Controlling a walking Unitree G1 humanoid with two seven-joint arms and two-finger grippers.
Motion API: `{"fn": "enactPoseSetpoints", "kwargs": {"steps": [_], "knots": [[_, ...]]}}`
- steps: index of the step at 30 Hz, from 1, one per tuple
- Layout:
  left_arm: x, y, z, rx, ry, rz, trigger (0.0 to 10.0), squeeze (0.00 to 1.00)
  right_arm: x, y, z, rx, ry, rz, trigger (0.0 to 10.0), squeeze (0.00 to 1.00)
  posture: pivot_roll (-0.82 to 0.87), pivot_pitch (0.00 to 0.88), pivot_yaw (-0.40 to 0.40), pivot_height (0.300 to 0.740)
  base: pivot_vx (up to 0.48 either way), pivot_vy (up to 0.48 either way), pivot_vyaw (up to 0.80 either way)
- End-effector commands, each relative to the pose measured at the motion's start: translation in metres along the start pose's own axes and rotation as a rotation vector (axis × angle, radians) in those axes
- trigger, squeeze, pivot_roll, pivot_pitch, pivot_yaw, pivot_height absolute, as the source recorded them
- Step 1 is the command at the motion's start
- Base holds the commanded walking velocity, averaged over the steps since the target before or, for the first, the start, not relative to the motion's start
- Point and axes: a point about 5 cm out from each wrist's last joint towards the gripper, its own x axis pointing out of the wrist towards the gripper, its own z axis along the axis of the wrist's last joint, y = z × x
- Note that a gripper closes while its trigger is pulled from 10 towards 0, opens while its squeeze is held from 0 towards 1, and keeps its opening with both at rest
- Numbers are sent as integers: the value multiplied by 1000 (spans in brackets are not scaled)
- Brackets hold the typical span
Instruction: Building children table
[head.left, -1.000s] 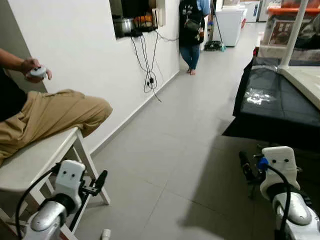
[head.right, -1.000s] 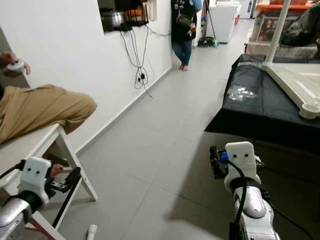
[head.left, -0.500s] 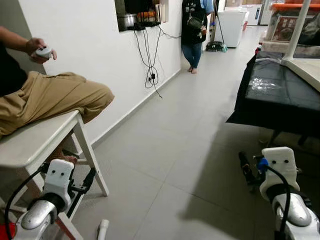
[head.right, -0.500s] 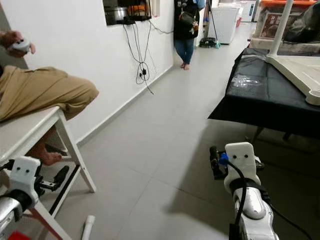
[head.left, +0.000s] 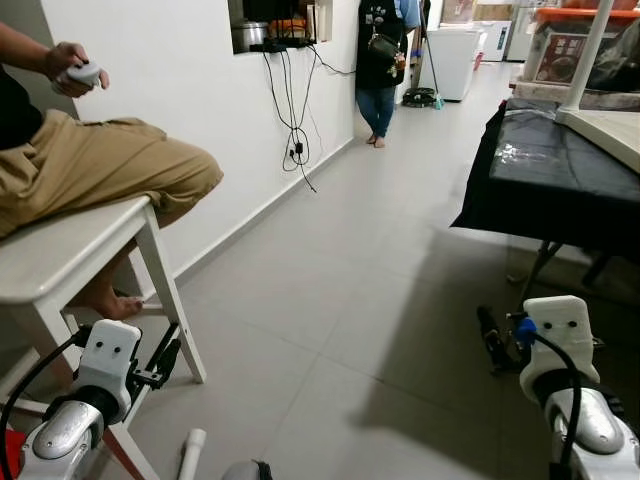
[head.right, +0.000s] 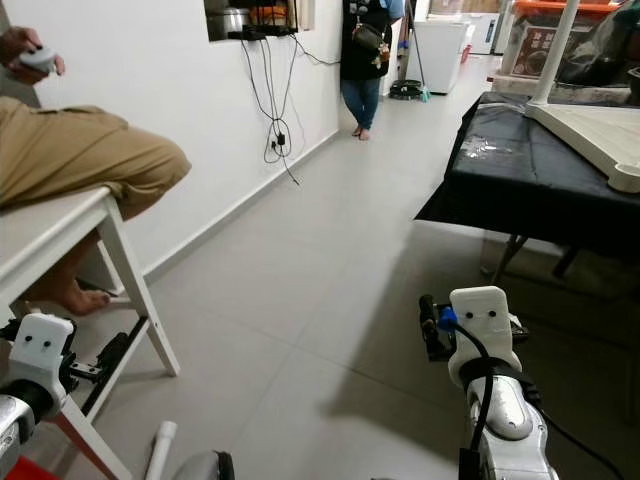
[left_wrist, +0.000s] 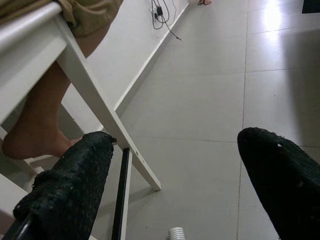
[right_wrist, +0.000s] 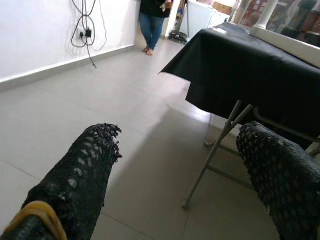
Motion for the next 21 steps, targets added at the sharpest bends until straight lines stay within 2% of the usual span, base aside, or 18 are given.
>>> {"fn": "enactPoseSetpoints", "kwargs": {"steps": [1,21], "knots": [[-1,7,-4,19,15,30,10000,0,-1,1,1,4,-1,16,10000,0,-8,13,-13,550,0,0,0],[-3,22,-8,65,20,90,10000,0,-1,-4,-3,-14,39,50,10000,0,-28,35,-32,475,0,0,0]]}}
